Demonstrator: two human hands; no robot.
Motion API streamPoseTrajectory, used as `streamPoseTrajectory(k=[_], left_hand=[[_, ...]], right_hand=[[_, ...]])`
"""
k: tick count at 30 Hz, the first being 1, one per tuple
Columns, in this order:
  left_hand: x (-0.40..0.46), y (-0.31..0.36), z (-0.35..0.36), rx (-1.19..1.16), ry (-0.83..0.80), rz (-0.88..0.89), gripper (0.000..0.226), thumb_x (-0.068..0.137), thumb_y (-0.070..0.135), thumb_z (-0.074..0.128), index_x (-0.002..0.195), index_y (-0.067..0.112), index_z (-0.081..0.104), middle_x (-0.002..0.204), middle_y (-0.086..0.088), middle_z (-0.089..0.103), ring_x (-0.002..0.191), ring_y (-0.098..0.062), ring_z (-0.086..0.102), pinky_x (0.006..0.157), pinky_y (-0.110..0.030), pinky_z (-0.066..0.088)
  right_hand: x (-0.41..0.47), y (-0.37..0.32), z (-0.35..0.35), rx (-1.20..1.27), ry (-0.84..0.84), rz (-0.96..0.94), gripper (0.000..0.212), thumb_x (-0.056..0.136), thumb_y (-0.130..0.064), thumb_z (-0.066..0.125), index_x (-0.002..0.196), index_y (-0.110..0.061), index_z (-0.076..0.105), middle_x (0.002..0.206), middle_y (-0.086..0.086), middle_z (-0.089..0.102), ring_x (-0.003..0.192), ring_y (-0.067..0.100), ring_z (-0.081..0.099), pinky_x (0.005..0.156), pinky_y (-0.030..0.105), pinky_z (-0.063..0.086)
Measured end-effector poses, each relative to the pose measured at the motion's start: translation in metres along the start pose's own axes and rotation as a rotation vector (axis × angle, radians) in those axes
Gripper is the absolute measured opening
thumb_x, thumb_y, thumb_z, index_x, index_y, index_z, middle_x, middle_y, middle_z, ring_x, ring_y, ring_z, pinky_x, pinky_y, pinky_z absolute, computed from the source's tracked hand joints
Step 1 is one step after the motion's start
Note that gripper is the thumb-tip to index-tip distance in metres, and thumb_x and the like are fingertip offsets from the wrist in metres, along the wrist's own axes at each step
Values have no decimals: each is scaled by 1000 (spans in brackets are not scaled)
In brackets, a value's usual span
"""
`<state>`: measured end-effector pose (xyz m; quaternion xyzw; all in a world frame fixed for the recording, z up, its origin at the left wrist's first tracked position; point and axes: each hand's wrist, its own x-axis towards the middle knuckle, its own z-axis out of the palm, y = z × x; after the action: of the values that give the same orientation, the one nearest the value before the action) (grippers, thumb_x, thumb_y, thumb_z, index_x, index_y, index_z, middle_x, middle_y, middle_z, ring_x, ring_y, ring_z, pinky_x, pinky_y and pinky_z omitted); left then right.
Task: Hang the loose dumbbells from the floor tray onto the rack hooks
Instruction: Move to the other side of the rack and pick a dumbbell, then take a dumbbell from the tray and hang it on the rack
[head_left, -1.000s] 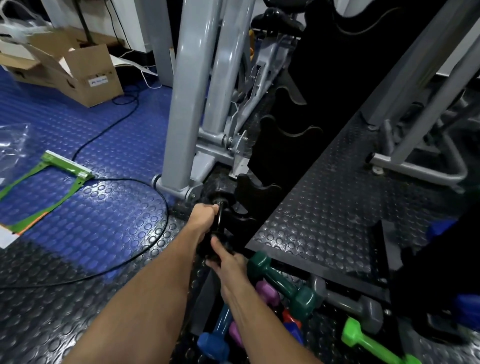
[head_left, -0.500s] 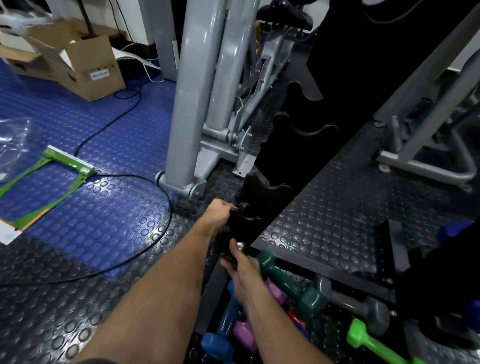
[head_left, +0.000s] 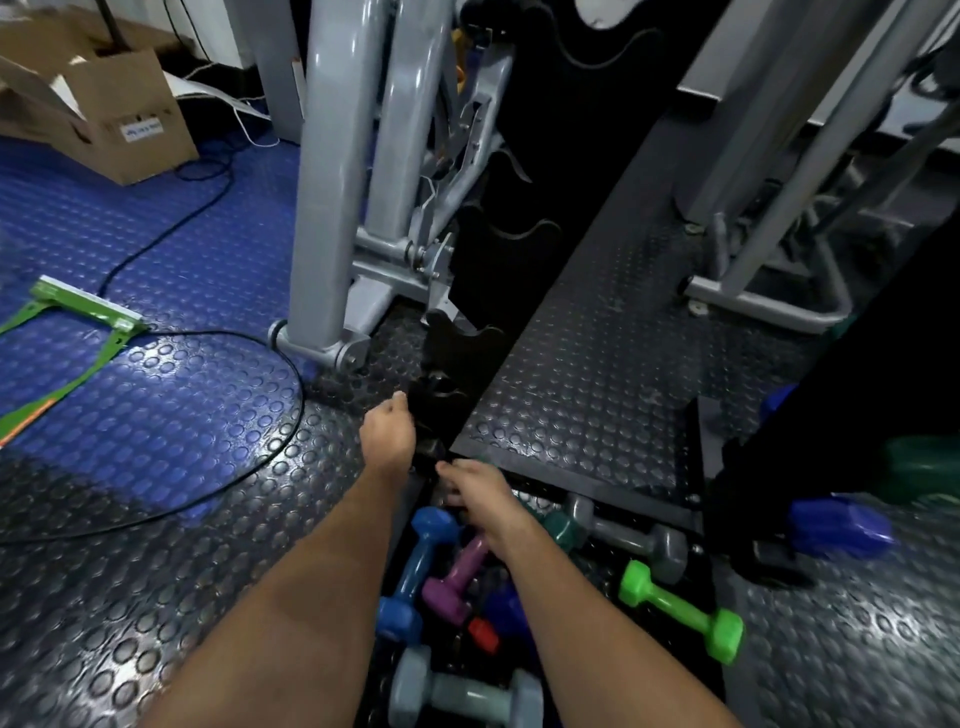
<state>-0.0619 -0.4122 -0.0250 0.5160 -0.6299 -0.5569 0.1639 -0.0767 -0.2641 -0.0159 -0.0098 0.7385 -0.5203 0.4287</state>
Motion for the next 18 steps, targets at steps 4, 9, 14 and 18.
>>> streamPoseTrajectory(k=[4, 9, 14, 18], left_hand=[[-63, -1, 7, 53, 92, 28, 30, 99, 22, 55, 121, 5, 66, 120, -19, 68, 114, -38, 62, 98, -41, 46], [-121, -8, 26, 120, 198, 58, 38, 93, 9, 60, 130, 5, 57, 138, -8, 52, 115, -28, 57, 88, -36, 43], [-121, -50, 68, -40, -105, -172, 16, 76, 25, 56, 82, 16, 68, 91, -11, 75, 88, -35, 72, 84, -46, 59], [-121, -67, 96, -86, -244, -279, 15, 78, 16, 54, 82, 14, 68, 69, -10, 71, 62, -29, 66, 71, -42, 57]], right_hand=[[-18, 19, -29, -268, 143, -96, 28, 90, -34, 73, 113, -19, 77, 107, -3, 77, 100, 16, 70, 99, 39, 56], [-39, 56, -87, -576, 456, -123, 39, 86, -32, 72, 124, -24, 69, 127, 4, 62, 113, 24, 63, 100, 34, 51], [-38, 88, -123, -447, 435, 16, 71, 80, -41, 84, 142, -23, 55, 134, 9, 63, 118, 26, 62, 98, 31, 49], [-25, 100, -122, -318, 383, 10, 72, 71, -44, 91, 133, -33, 56, 124, 3, 68, 109, 18, 66, 98, 30, 53]])
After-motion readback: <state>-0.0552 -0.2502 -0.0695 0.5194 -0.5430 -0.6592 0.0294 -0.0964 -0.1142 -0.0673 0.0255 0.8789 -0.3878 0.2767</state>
